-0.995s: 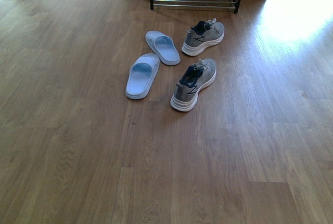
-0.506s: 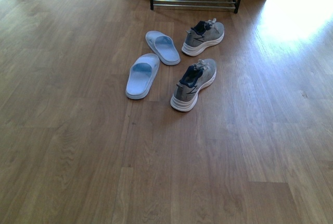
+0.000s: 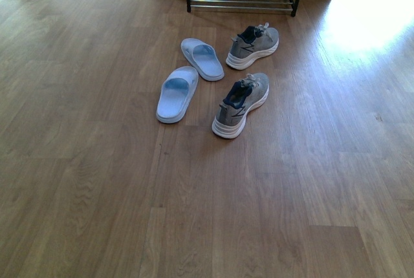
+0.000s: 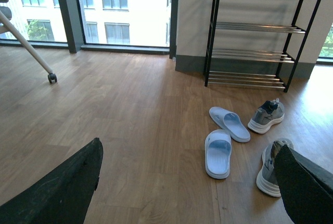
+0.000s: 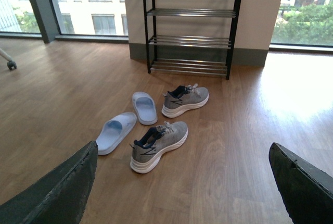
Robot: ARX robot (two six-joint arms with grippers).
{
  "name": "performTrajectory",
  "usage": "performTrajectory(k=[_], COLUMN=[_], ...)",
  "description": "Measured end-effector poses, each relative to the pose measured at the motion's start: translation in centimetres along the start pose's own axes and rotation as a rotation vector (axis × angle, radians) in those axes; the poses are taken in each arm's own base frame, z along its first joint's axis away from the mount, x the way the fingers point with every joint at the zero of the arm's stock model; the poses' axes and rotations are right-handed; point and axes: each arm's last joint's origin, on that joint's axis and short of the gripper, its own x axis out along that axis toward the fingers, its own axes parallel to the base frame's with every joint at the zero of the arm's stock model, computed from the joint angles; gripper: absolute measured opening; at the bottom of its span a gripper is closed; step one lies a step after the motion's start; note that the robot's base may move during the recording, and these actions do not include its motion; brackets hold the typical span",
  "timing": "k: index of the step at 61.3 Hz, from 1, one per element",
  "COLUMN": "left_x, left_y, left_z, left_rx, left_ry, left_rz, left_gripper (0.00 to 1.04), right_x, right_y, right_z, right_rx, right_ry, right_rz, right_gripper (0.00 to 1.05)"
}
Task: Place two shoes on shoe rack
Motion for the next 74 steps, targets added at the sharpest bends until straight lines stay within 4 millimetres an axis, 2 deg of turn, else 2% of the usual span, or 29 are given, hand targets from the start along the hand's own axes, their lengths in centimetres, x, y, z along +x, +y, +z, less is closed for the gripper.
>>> performTrajectory(k=[74], left_x=[0.00], left_y=[0.00], left_z=[0.00], left_rx=[0.000], left_ry=[0.000], left_rz=[0.000], left_gripper=[0.95], right_x=[0.00], right_y=[0.00], right_z=[0.00], right_rx=[0.000], right_ry=[0.000], right_rz=[0.000], right_gripper=[0.95])
